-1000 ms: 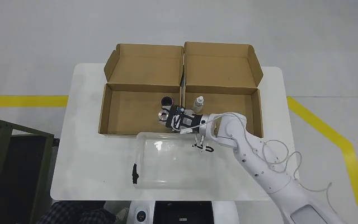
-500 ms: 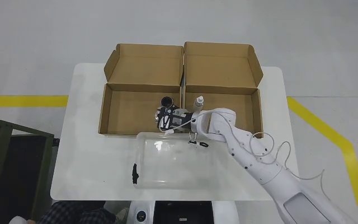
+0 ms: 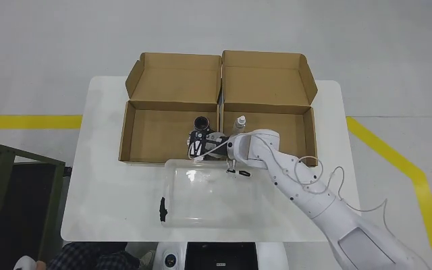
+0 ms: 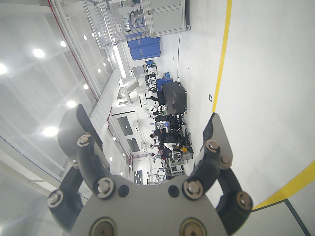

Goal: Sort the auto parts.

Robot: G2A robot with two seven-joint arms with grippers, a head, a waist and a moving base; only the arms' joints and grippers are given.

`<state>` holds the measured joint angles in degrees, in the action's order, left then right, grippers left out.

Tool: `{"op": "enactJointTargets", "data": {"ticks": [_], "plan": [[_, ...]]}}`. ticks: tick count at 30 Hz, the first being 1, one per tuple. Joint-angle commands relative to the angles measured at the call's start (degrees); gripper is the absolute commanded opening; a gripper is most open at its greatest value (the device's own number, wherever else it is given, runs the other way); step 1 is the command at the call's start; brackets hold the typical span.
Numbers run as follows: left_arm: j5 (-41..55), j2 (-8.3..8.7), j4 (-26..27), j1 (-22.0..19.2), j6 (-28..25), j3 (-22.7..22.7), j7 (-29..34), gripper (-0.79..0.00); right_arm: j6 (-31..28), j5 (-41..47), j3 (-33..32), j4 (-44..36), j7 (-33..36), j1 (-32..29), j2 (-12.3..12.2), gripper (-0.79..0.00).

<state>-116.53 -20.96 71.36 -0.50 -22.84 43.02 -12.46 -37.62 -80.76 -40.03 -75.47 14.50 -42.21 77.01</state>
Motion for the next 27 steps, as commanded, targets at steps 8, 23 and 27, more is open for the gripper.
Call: {"op": "enactJointTargets", "data": {"ticks": [8,23,27], "plan": [[0.0,0.0,0.0,0.0,0.0,0.0,0.0,0.0,-0.6,-1.0,0.9,1.7,1.5,1.1,0.8,-0.785],[0.0,0.0,0.0,0.0,0.0,0.0,0.0,0.0,-1.7,-2.5,1.3,2.8,3.3,2.0,1.6,-0.616],[0.0,0.0,0.0,0.0,0.0,0.0,0.0,0.0,-2.0,-2.5,1.2,3.0,3.6,2.1,1.8,-0.542]]}}
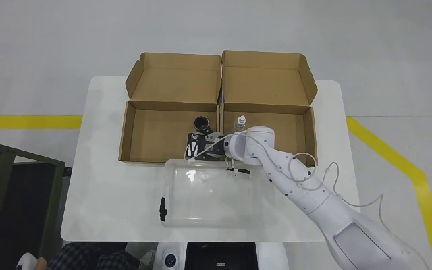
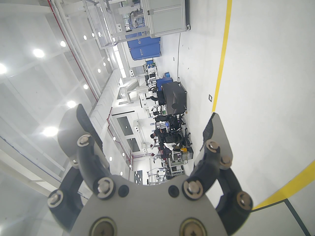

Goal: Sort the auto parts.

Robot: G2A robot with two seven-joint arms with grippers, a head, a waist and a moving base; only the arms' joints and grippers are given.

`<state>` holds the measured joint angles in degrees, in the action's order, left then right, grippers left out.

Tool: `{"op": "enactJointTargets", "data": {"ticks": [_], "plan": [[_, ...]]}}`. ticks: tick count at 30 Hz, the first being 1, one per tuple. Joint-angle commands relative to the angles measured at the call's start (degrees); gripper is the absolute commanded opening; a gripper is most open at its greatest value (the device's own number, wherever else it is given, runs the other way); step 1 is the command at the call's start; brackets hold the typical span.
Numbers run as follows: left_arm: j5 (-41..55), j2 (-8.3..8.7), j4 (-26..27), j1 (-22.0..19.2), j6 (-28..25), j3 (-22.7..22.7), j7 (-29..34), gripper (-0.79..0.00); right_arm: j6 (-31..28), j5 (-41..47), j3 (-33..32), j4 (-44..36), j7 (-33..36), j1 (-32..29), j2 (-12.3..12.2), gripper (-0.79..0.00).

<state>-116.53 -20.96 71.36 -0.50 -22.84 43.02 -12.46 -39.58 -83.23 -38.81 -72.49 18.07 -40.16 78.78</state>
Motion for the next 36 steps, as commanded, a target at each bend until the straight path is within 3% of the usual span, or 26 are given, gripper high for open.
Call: {"op": "enactJointTargets", "data": {"ticks": [1,5,19,27,36], "plan": [[0.0,0.0,0.0,0.0,0.0,0.0,0.0,0.0,-0.1,0.0,-0.1,0.1,0.2,0.0,0.1,-0.517],[0.0,0.0,0.0,0.0,0.0,0.0,0.0,0.0,-0.3,0.0,-0.3,0.1,0.4,0.1,0.2,-0.453],[0.0,0.0,0.0,0.0,0.0,0.0,0.0,0.0,0.0,2.4,-3.9,-3.7,-0.3,-0.8,-0.1,-0.456],[0.0,0.0,0.0,0.0,0.0,0.0,0.0,0.0,0.5,5.3,-9.1,-10.6,0.0,-3.7,-1.3,-0.449],[0.0,0.0,0.0,0.0,0.0,0.0,0.0,0.0,0.6,7.9,-17.4,-22.9,2.2,-12.1,-3.7,-0.422]]}}
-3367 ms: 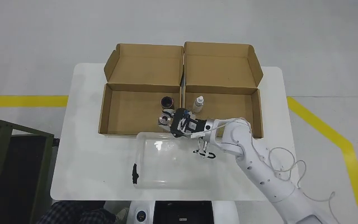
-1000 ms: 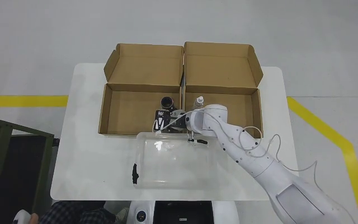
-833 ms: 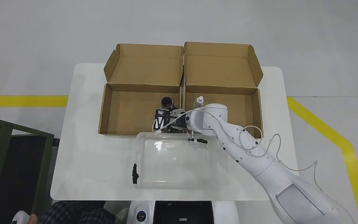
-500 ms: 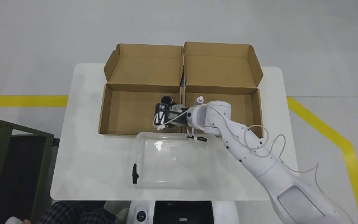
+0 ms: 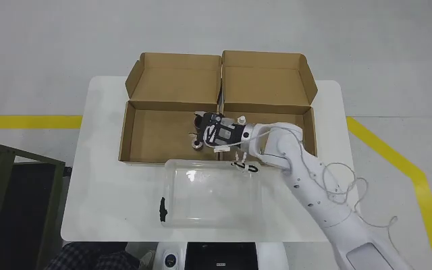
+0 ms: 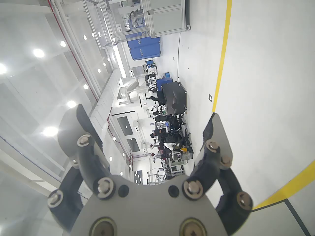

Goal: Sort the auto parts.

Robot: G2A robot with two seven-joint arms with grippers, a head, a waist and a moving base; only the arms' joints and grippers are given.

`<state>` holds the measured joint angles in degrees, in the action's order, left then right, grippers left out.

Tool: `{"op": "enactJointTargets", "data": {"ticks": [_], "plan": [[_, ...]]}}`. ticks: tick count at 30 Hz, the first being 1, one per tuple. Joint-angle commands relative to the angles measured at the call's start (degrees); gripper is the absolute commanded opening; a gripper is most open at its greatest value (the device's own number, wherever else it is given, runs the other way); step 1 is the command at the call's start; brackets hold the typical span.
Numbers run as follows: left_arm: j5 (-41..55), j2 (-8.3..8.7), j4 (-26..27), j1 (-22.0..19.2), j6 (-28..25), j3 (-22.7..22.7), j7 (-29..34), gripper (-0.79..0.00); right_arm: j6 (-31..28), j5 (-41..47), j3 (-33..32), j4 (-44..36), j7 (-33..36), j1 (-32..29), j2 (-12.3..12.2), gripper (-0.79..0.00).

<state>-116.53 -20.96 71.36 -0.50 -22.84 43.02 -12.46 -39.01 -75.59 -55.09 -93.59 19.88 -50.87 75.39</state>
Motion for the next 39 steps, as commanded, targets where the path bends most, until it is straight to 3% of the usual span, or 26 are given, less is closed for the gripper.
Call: {"op": "enactJointTargets", "data": {"ticks": [1,14,19,24,39], "plan": [[0.0,0.0,0.0,0.0,0.0,0.0,0.0,0.0,0.0,0.4,-2.1,-3.5,0.8,-2.7,-0.6,-0.419],[0.0,0.0,0.0,0.0,0.0,0.0,0.0,0.0,-0.8,-4.3,-16.1,-20.6,4.2,-24.0,-4.7,-0.394],[0.0,0.0,0.0,0.0,0.0,0.0,0.0,0.0,-1.4,-7.9,-23.5,-26.2,2.5,-32.8,-6.1,-0.148],[0.0,0.0,0.0,0.0,0.0,0.0,0.0,0.0,-0.4,-8.4,-31.5,-30.5,1.0,-40.7,-7.1,0.0],[0.0,0.0,0.0,0.0,0.0,0.0,0.0,0.0,1.4,-6.0,-49.5,-33.6,-5.9,-53.7,-8.3,0.0]]}}
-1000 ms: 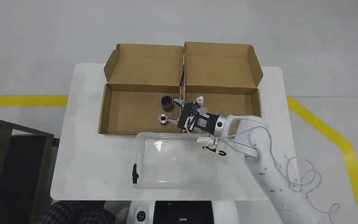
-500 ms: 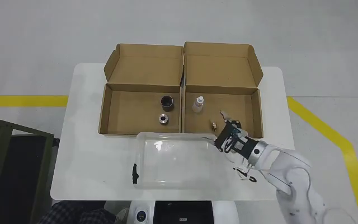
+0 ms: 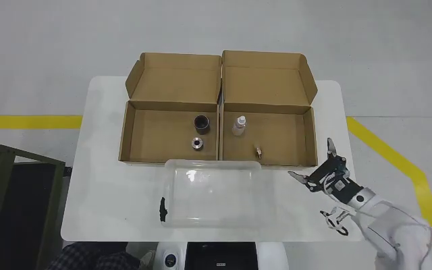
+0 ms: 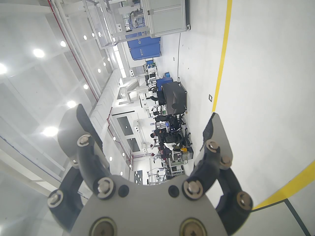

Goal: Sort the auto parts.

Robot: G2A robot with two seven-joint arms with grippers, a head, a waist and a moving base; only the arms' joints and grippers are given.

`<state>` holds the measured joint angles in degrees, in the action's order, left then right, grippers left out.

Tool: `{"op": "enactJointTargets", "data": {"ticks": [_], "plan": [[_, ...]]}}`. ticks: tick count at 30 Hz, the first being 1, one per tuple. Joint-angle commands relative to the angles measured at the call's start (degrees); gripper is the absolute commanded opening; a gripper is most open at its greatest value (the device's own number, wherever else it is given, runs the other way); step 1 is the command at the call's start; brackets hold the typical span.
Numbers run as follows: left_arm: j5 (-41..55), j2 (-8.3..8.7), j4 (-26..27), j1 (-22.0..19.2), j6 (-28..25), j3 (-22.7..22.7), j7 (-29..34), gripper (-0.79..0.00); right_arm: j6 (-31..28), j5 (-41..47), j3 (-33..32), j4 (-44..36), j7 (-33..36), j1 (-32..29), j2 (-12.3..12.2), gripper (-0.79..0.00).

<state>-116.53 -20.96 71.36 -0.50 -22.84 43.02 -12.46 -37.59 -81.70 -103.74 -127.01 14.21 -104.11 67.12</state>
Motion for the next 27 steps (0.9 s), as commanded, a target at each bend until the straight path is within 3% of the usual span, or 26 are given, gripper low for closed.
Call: {"op": "enactJointTargets", "data": {"ticks": [1,27], "plan": [[0.0,0.0,0.0,0.0,0.0,0.0,0.0,0.0,-0.2,0.3,-1.4,-0.4,-0.5,-0.9,-0.1,0.0],[0.0,0.0,0.0,0.0,0.0,0.0,0.0,-0.001,-0.1,0.9,-2.6,-0.8,-1.5,-1.9,-0.2,0.0]]}}
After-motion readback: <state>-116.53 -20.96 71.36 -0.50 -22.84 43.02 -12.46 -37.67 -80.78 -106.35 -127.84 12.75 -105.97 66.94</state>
